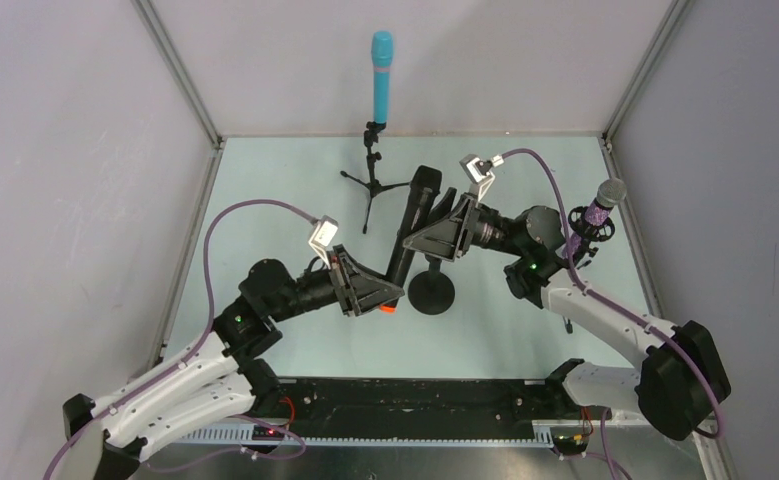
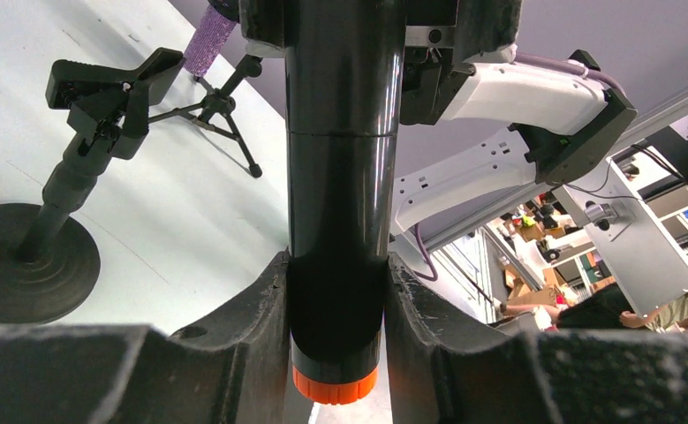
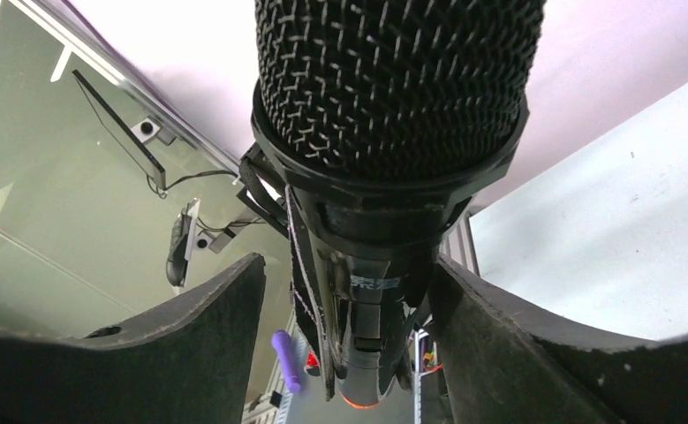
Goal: Attach the microphones to the stand
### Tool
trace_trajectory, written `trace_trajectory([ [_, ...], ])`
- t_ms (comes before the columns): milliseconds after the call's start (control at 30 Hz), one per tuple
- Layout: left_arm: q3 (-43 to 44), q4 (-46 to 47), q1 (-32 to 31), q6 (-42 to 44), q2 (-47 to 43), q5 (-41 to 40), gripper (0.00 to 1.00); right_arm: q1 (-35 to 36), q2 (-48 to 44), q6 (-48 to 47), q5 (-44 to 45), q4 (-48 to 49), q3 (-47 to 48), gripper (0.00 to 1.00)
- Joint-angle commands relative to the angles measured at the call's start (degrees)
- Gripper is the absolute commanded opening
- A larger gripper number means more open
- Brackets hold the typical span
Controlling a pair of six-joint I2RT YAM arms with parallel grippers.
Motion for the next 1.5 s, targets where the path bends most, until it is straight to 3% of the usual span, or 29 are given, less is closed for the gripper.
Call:
trace_trajectory([
  [0,0.17,4.69,-0.56,-0.57,-0.61,0.63,0.00,0.16,0.52,1.76,-0.04,5.59,2.72,0.69],
  [267,-0.65,4.70,-0.50,0.12,-1.20,-0.05,0.00,-0.66,0.62,0.74,0.05,3.62,3.05,0.43],
  [467,-1.61,4.69,-0.50,-0.10,-1.23,-1.15,0.03,-0.81,1.32,0.83,-0.14,3.16,3.23,0.02],
  [533,-2.25,4.65,-0.54,-0.18,-1.60,-2.41,0.14,-0.79,1.54,0.90,-0.31,3.20,3.26,0.00],
  [600,-2.96,4.69,-0.56,-0.39,-2.24,-4.58,0.36,-0.84,1.65,0.95,-0.36,3.09,3.28,0.00],
  [633,-3.15,4.66,-0.52,-0.34,-2.74,-5.79,0.75,-0.83,1.73,0.84,-0.34,2.93,3.26,0.00],
  [667,-3.41,4.70,-0.54,-0.20,-2.94,-6.92,0.93,-0.80,1.75,0.54,-0.36,2.89,3.31,0.00],
  [700,-3.51,4.71,-0.56,0.02,-3.29,-7.46,0.97,-0.82,1.82,0.42,-0.44,2.77,3.32,0.00],
  [967,-3.52,4.71,-0.57,1.15,-4.64,-15.08,1.00,-1.07,0.20,-4.03,0.01,-1.76,3.41,0.00],
  [1267,-5.07,4.70,-0.44,3.22,-9.14,-29.30,1.00,-3.45,-8.09,-16.62,6.48,-18.87,3.41,0.00],
  [1467,-5.94,4.71,-0.48,6.76,-9.07,-30.68,1.00,-5.64,-16.49,-24.38,12.45,-27.92,3.41,0.00],
])
